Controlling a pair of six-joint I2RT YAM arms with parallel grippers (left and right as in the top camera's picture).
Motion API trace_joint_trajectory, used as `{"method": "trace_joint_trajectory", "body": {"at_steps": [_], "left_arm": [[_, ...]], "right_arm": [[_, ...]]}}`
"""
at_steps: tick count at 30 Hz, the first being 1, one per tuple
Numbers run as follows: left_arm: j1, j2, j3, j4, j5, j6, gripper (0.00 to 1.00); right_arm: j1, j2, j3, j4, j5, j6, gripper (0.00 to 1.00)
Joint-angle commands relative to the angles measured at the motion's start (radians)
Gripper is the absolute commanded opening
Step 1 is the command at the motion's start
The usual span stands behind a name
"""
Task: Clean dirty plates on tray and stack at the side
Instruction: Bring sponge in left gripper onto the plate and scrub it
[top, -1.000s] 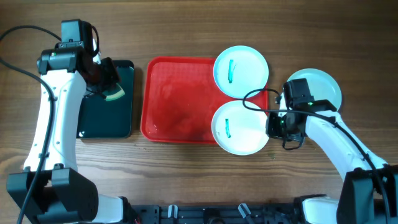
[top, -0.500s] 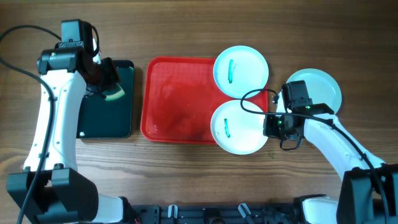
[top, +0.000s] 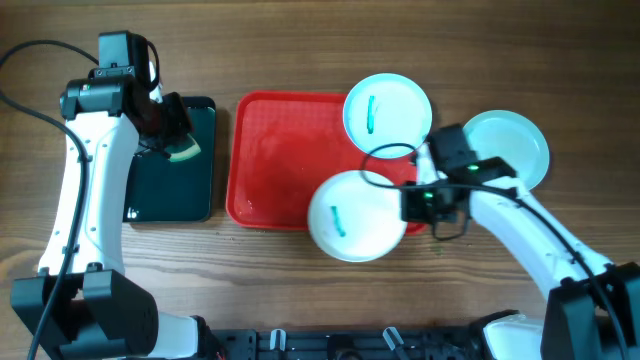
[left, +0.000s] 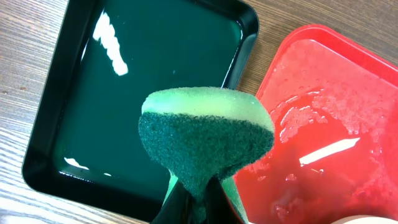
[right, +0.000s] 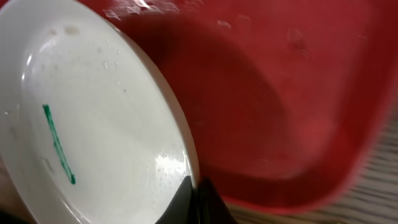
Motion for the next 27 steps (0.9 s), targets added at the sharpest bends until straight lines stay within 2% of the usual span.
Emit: {"method": "trace_joint_trajectory", "body": {"at_steps": [1,5,12,17,18,20,22,27], "left_arm": [[-0.002,0.008,-0.006,0.003,0.005,0.023,0.04],[-0.002,0.008,-0.006,0.003,0.005,0.023,0.04],[-0.007,0.008,-0.006,0.003,0.018,0.014,0.04],[-0.007,0.008,-0.006,0.005,0.028,-0.044,0.04],[-0.007,0.008,-0.007,0.008,0.028,-0.066,0.04],[-0.008,0.008,-0.007,0.018,0.035,-0.115,0.04],[-0.023,0.008,-0.010,0.036,0.035,-0.146,0.04],[-0.120,0.010,-0.085,0.161,0.035,-0.223,0.04]], "right_arm": [[0.131,-0.004,0.079,0.065,0.040,0.157,0.04],[0.217,0.053,0.124,0.178,0.131,0.229,0.04],[0.243,0.371,0.371,0.193,0.176,0.316,0.04],[0.254,0.455,0.383,0.171,0.168,0.346,0.04],[0.254,0.455,0.383,0.174,0.168,0.346,0.08],[0.254,0.452,0.383,0.182,0.167,0.342,0.25],[0.254,0.452,0.383,0.196,0.168,0.322,0.35],[0.247,0.454,0.383,0.263,0.177,0.293,0.37]]}}
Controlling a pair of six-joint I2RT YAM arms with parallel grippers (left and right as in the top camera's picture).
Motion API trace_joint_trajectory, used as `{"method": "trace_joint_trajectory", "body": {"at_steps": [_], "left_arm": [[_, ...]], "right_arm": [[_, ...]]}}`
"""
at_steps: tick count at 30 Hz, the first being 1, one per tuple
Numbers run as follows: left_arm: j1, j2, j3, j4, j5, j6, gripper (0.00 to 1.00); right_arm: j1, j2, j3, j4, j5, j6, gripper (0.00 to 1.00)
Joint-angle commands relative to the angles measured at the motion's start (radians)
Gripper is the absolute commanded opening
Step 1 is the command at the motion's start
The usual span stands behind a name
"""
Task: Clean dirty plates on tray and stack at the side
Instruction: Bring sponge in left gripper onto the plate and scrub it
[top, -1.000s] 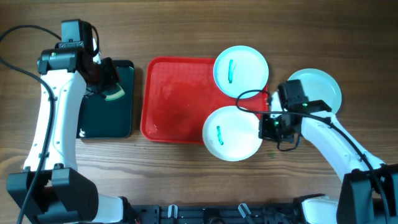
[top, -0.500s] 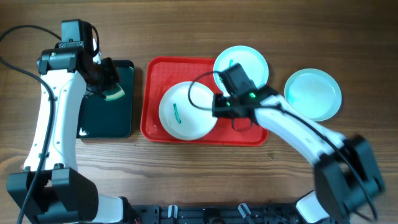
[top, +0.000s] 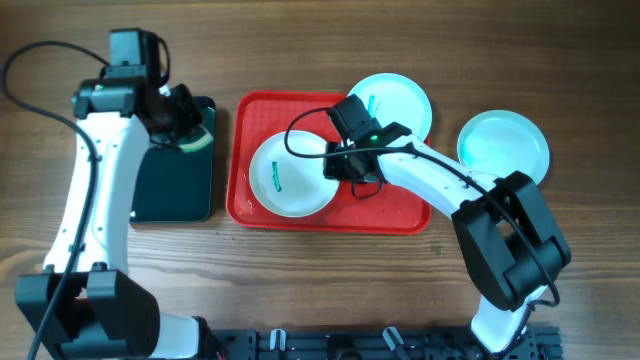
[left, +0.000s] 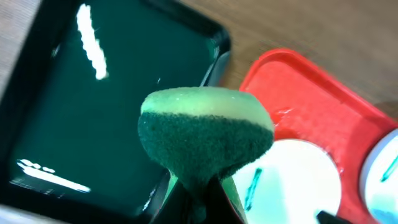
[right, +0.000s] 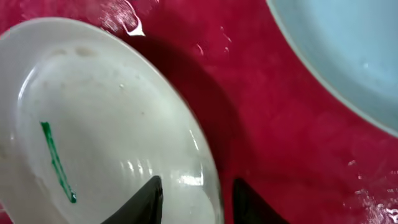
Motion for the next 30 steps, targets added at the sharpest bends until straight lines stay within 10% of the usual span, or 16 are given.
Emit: {"method": "trace_joint_trajectory", "body": {"at_steps": [1,14,30], "left_arm": [[-0.083,0.011,-0.071,0.076,0.015,-0.076,0.04],[-0.217,0.106,-0.120,0.165,0.008,-0.100,0.04],[-0.299,0.323,-0.129,0.301,0.012,0.228,0.04]], "right_arm": [[-0.006,0.008,0.018,0.031,0.024,-0.028,0.36],[-0.032,0.075,0.016,0.049,-0.017,0.005,0.04],[-0.036,0.075,0.016,0.060,-0.089,-0.082,0.04]]}}
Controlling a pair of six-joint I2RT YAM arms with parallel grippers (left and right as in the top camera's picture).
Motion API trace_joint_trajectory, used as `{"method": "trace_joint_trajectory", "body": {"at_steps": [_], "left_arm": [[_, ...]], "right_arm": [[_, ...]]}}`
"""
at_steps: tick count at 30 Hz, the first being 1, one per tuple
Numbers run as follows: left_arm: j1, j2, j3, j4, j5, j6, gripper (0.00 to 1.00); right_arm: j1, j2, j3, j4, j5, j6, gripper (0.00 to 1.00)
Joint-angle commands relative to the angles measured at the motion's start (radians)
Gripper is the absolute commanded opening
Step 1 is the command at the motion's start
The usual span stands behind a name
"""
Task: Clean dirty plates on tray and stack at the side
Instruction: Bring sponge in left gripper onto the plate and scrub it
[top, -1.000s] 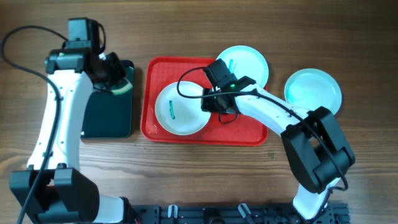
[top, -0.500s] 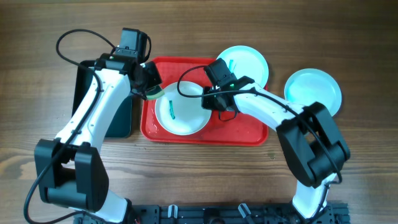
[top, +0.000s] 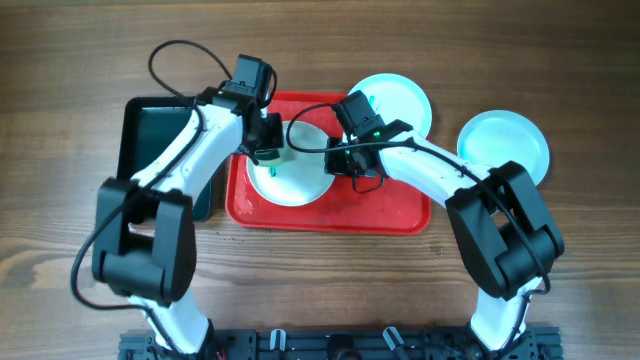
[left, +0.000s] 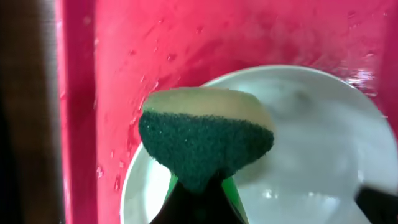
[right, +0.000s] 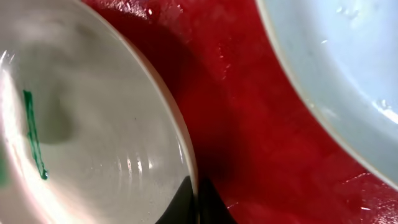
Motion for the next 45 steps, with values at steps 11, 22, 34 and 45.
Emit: {"method": "trace_joint_trajectory", "body": {"at_steps": [11,22,34,45], "left_arm": [[-0.010,0.172,-0.016,-0.143,0.503,0.459,0.04],[-0.010,0.172,-0.016,-0.013,-0.363,-0.215,0.04],[-0.017,0.172,-0.016,-0.240,0.472,0.377,0.04],[-0.017,0.172,-0.016,0.155,-0.140,-0.138,0.04]], "right_arm": [[-0.002,0.024,0.012,0.013,-0.048,-0.046,0.04],[-0.002,0.024,0.012,0.017,-0.048,-0.046,0.04],[-0.002,0.024,0.012,0.019,-0.063,-0.053,0.04],[-0.002,0.024,0.012,0.016,-0.063,-0.053,0.04]]}}
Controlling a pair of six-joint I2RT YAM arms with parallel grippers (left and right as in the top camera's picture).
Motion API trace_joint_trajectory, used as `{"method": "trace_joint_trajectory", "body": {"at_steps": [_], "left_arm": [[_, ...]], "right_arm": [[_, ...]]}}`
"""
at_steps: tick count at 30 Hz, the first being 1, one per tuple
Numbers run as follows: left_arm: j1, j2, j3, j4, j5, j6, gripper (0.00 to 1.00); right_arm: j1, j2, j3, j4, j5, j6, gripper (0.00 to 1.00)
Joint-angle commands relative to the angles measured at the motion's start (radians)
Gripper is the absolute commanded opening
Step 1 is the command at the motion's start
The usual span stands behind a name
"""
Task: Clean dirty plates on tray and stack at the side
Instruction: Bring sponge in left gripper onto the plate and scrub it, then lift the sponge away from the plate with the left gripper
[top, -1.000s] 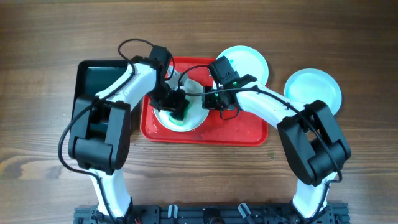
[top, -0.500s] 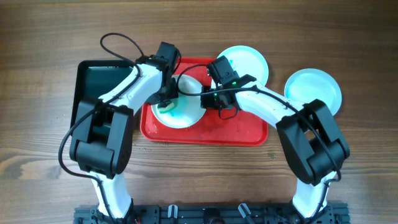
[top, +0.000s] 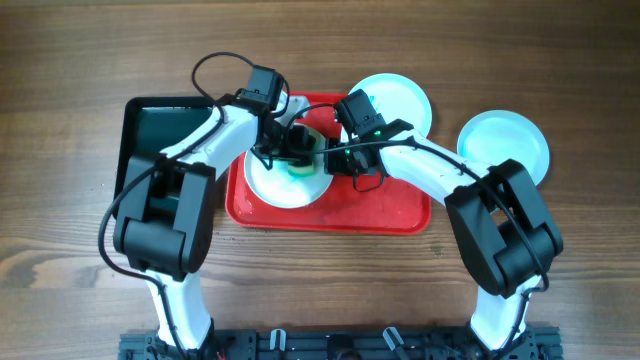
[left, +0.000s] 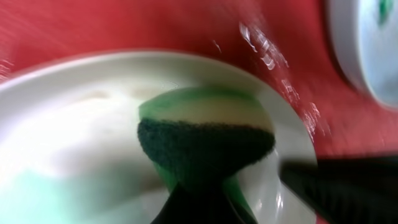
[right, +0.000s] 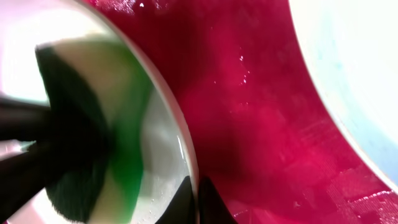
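Observation:
A white plate (top: 272, 180) lies in the red tray (top: 380, 210). My left gripper (top: 300, 150) is shut on a green sponge (left: 205, 143), pressed on the plate's right half; the sponge (right: 93, 124) also shows in the right wrist view. My right gripper (right: 198, 186) is shut on the white plate's right rim (right: 180, 143). A second plate (top: 395, 100) with a green mark rests on the tray's far right corner. A pale blue plate (top: 510, 145) lies on the table to the right.
A black tray (top: 150, 140) sits left of the red tray, partly under my left arm. The wooden table (top: 320, 290) surrounds both trays. Cables loop above my left arm.
The sponge has moved from the plate's left part to its right half, close to my right gripper. The green mark no longer shows on the plate. My right gripper holds the rim as before.
My left gripper held the sponge over the black tray while my right held the marked plate at the red tray's front edge. Then the plate lay in the tray, right gripper open. Then the right gripper gripped its rim and the sponge reached it, now rubbing across.

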Motion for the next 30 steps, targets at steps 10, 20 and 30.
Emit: {"method": "trace_joint_trajectory", "body": {"at_steps": [10,20,30], "left_arm": [[0.005,0.032,-0.008,-0.296,-0.449,-0.312,0.04],[0.005,0.032,-0.007,-0.325,0.176,0.225,0.04],[0.006,0.013,0.027,-0.174,-0.656,-0.446,0.04]], "right_arm": [[0.005,0.014,0.010,-0.008,-0.023,-0.003,0.04],[0.005,0.014,0.010,-0.008,-0.024,-0.002,0.04],[0.005,0.014,0.010,-0.008,-0.023,0.000,0.04]]}}
